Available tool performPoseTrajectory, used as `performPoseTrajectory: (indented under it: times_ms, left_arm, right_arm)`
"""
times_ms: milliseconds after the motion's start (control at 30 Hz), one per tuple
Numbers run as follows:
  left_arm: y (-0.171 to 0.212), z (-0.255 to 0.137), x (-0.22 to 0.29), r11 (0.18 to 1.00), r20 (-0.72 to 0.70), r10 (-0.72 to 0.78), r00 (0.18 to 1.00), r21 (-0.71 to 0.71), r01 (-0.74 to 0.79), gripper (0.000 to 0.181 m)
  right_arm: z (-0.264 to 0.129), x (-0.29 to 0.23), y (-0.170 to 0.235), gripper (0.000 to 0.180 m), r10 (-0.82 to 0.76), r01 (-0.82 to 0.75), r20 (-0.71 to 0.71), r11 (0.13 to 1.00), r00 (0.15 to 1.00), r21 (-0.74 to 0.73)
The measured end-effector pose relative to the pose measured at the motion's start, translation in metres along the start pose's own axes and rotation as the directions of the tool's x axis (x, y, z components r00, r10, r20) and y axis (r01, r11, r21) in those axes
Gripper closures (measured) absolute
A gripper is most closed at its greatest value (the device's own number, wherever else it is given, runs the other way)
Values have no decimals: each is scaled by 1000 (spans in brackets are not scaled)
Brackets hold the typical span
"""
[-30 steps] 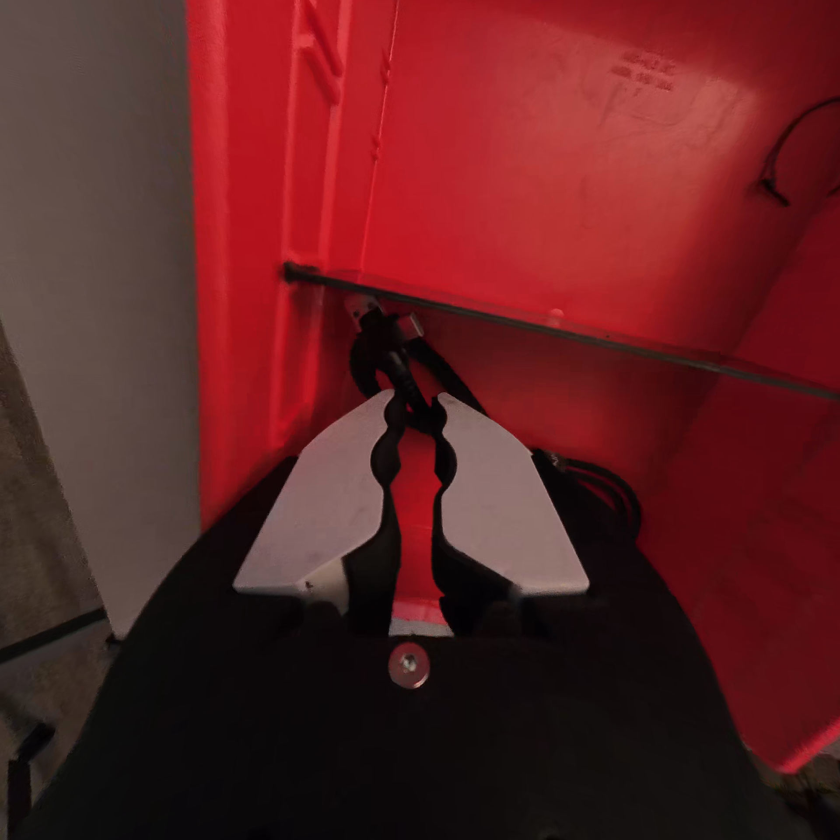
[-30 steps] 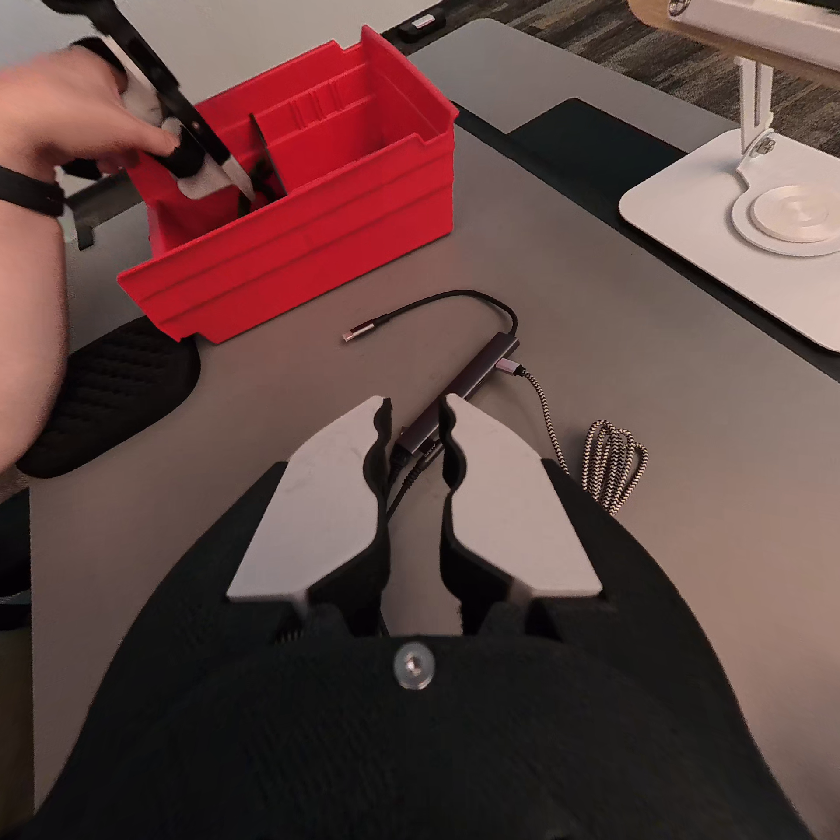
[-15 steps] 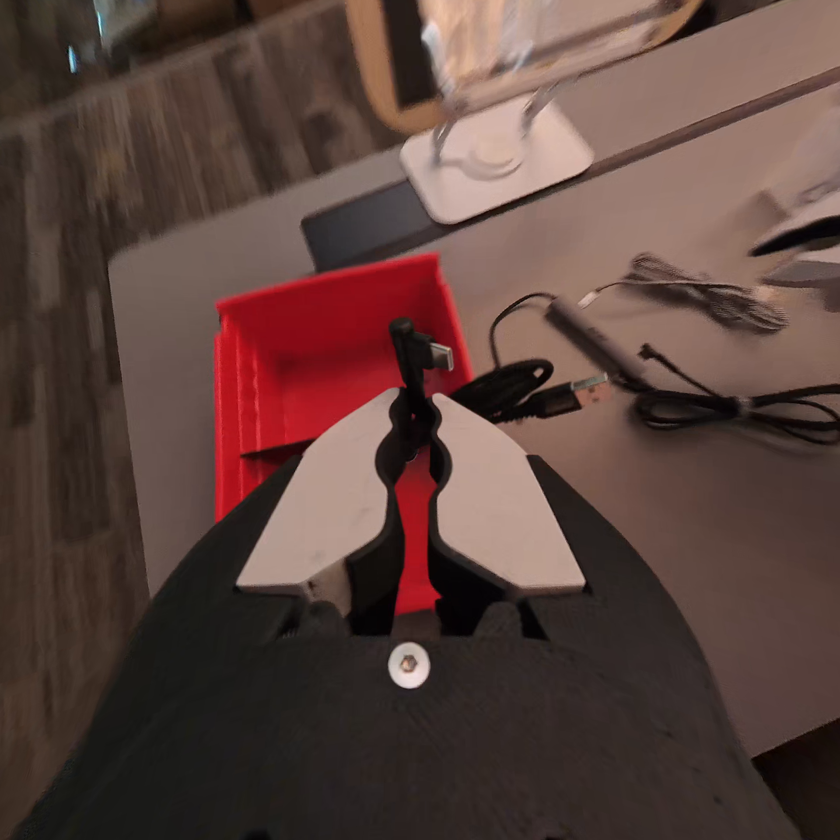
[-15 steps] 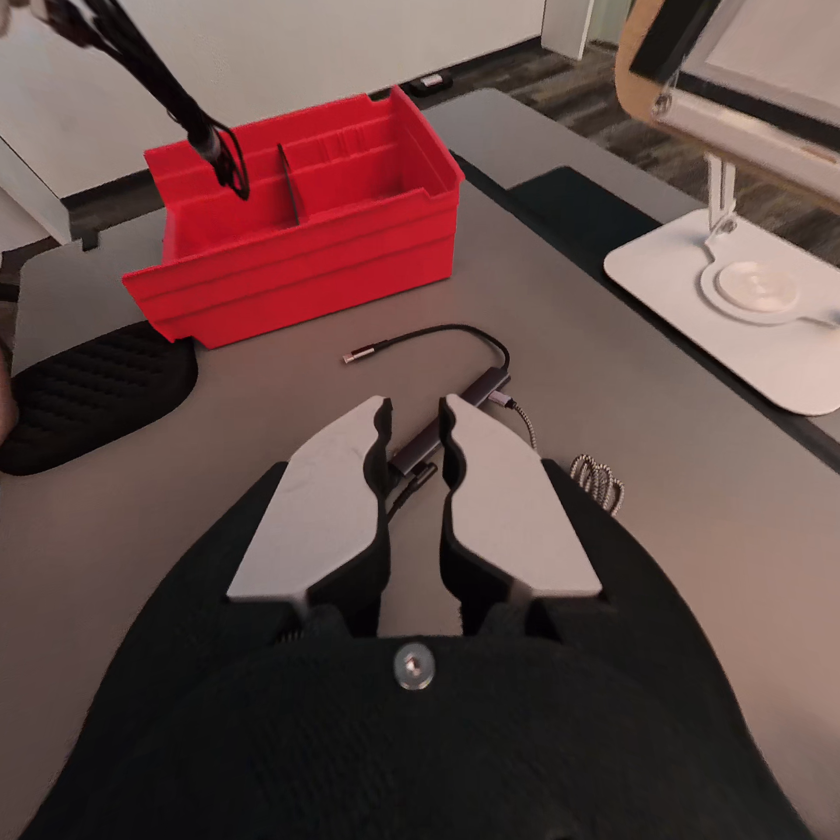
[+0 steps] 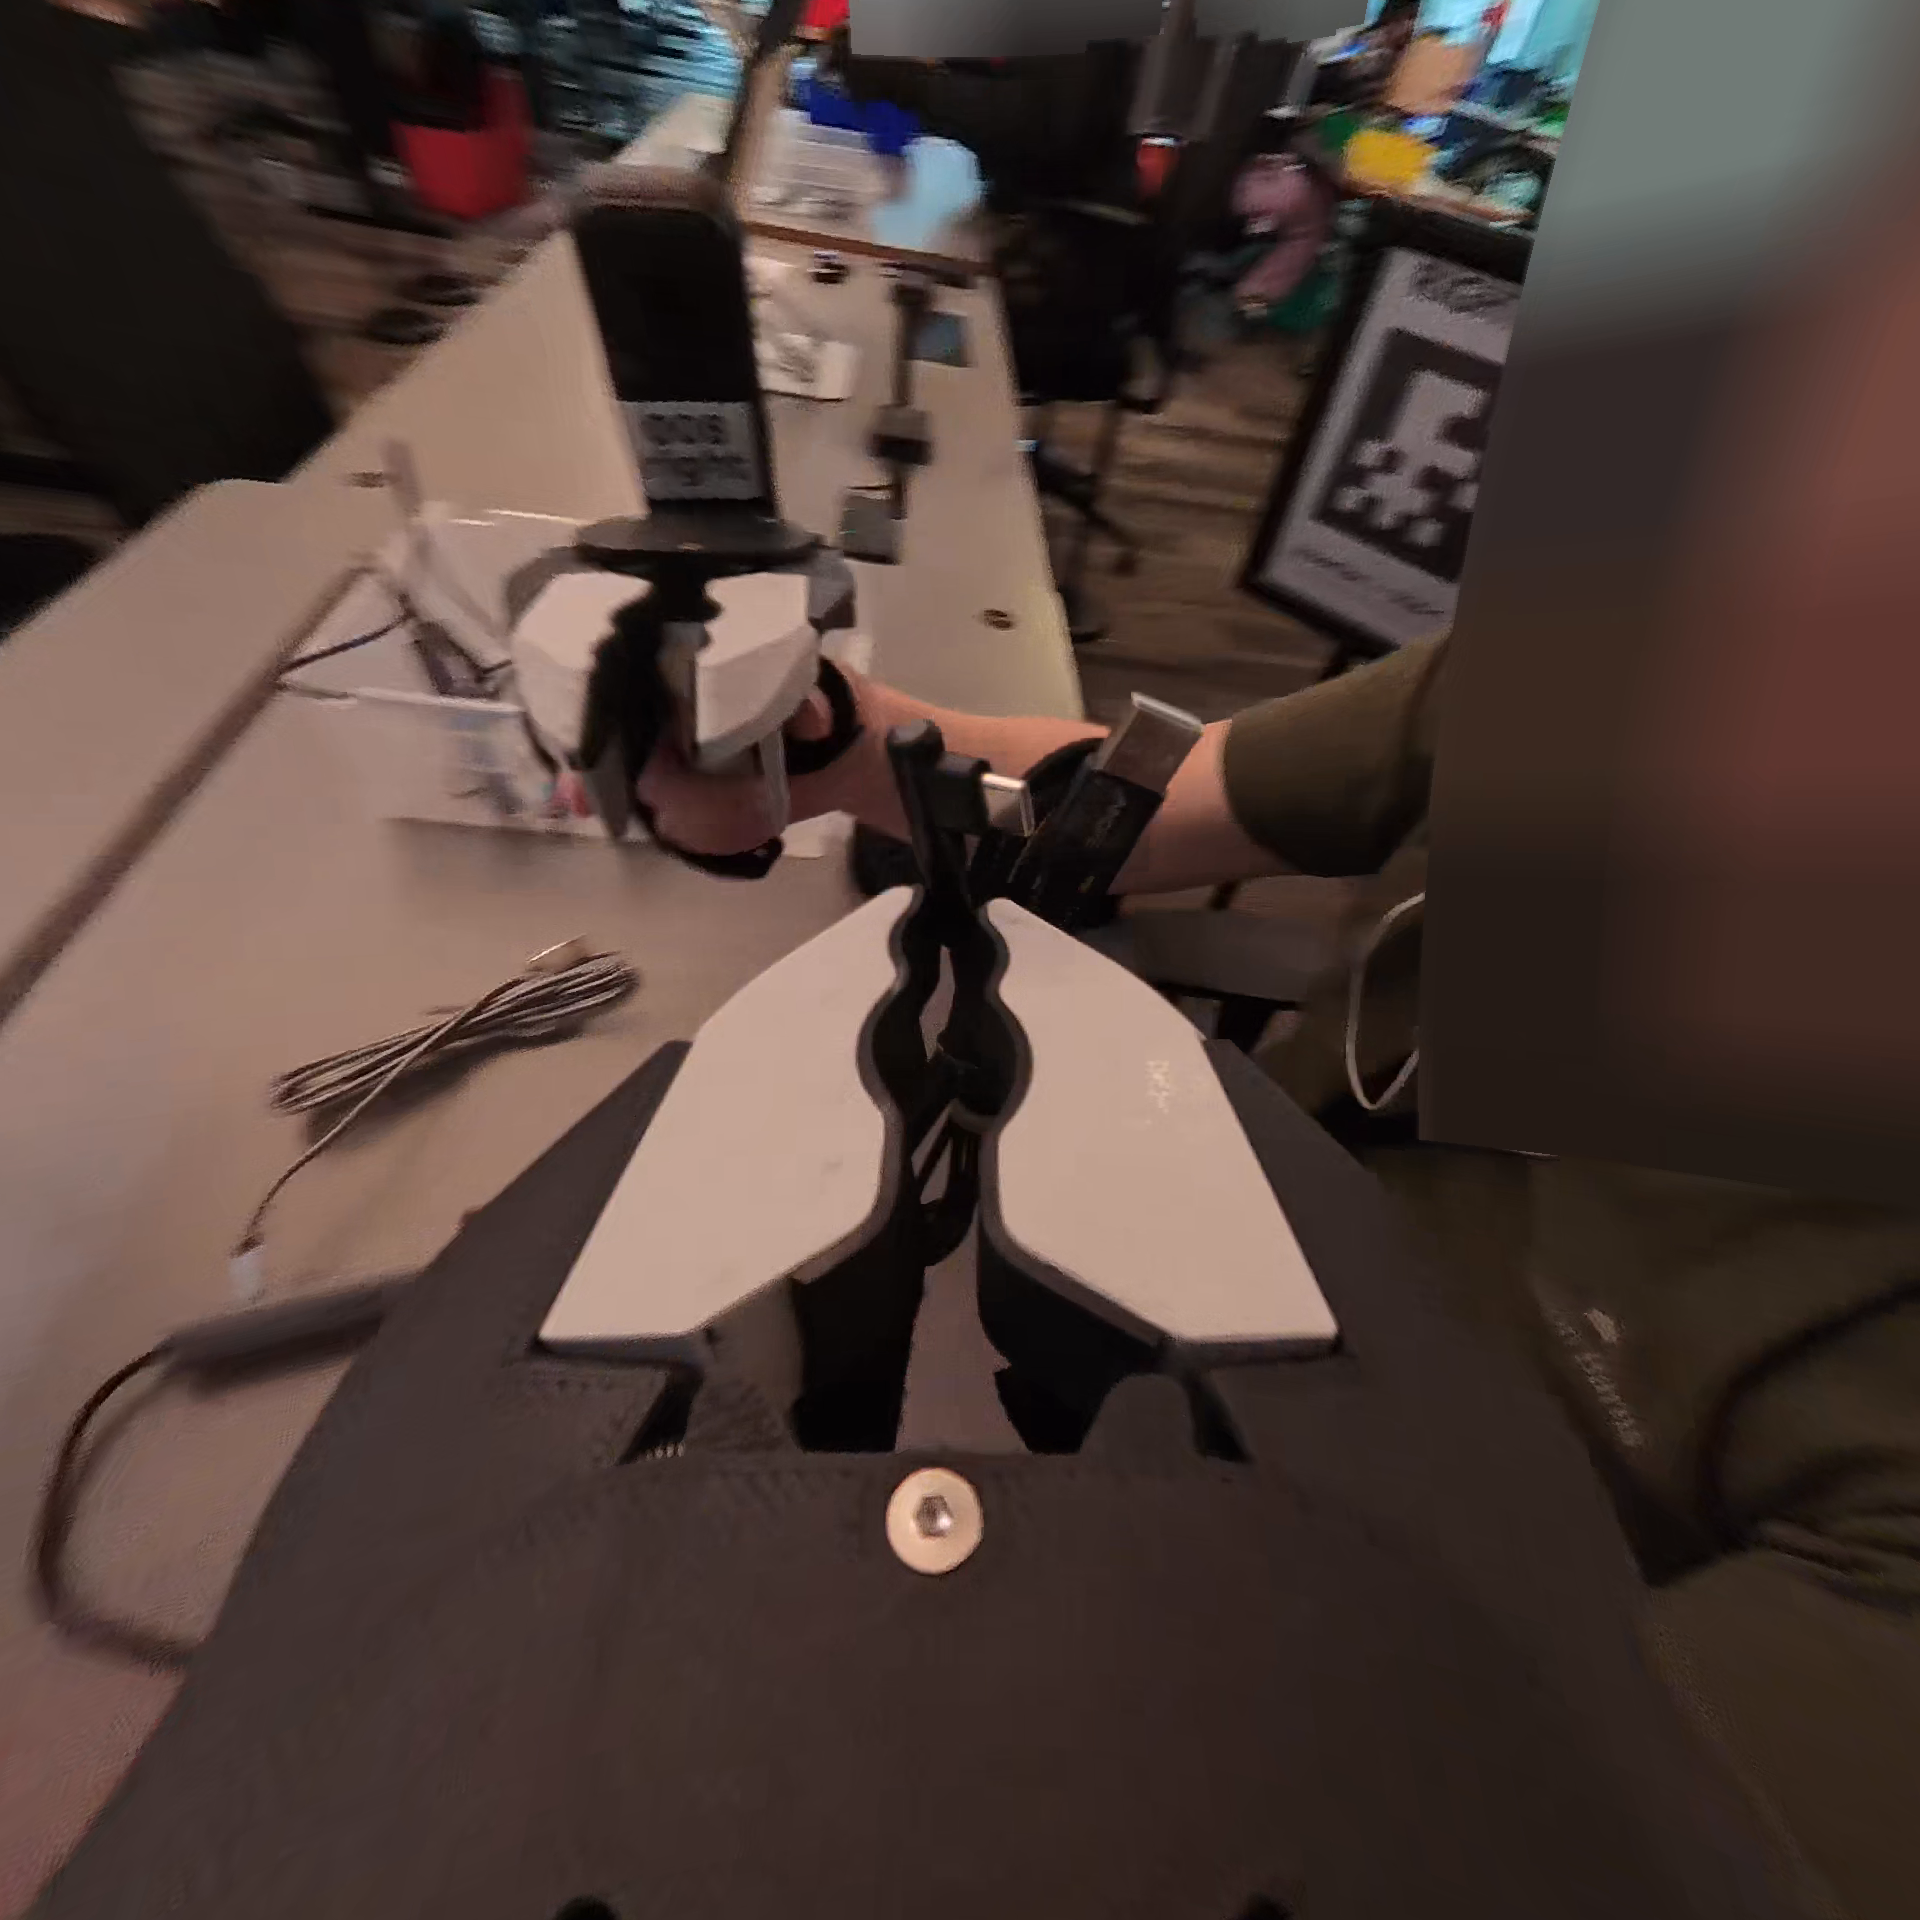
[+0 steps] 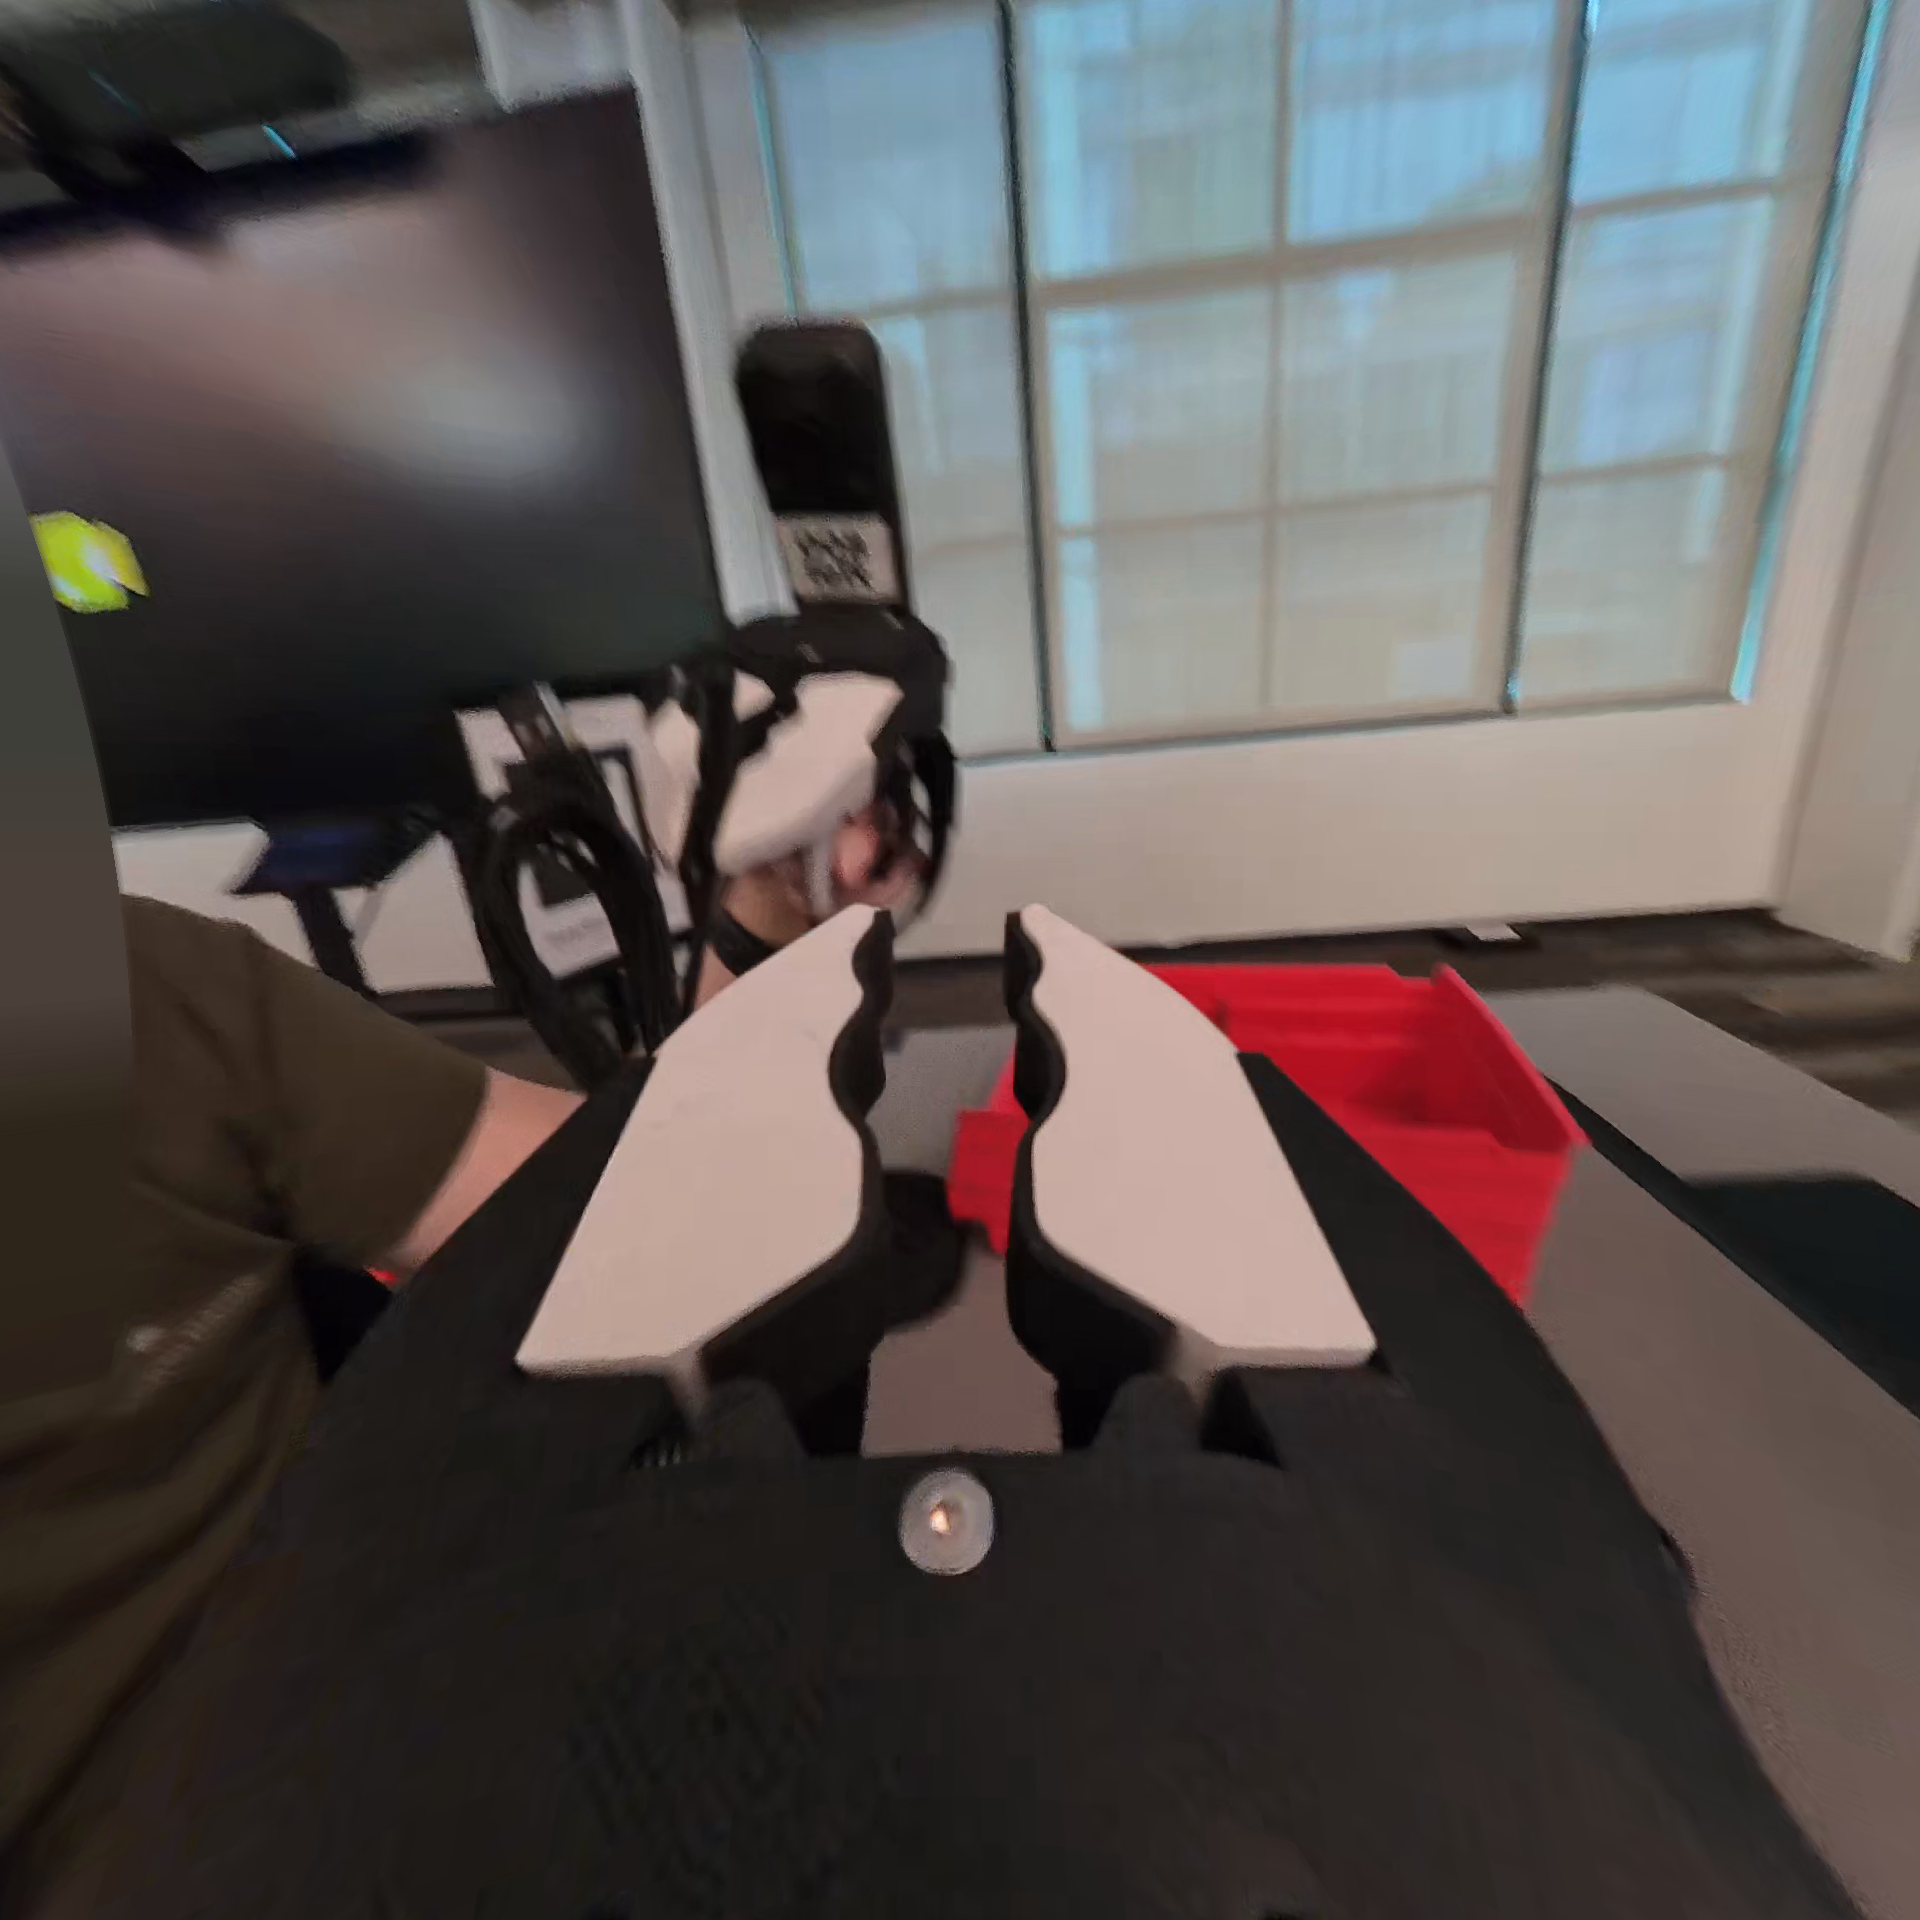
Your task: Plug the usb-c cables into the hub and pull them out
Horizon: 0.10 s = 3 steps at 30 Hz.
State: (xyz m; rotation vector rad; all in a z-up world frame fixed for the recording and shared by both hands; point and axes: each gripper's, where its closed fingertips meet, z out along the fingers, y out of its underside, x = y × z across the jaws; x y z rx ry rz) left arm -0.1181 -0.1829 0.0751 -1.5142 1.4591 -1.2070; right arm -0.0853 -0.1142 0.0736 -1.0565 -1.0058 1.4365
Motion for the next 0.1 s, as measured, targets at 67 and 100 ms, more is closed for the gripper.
performPoseTrajectory:
  times_ms: [67, 100]
  left_arm:
    - [2, 14, 6, 1000, -85, 2, 996, -8, -3, 175]
    - [3, 20, 9, 1000, -116, 2, 993, -12, -4, 175]
  right_arm:
    - [4, -19, -13, 160, 52, -60, 103, 995, 993, 79]
    - [6, -27, -16, 160, 76, -91, 148, 991, 986, 95]
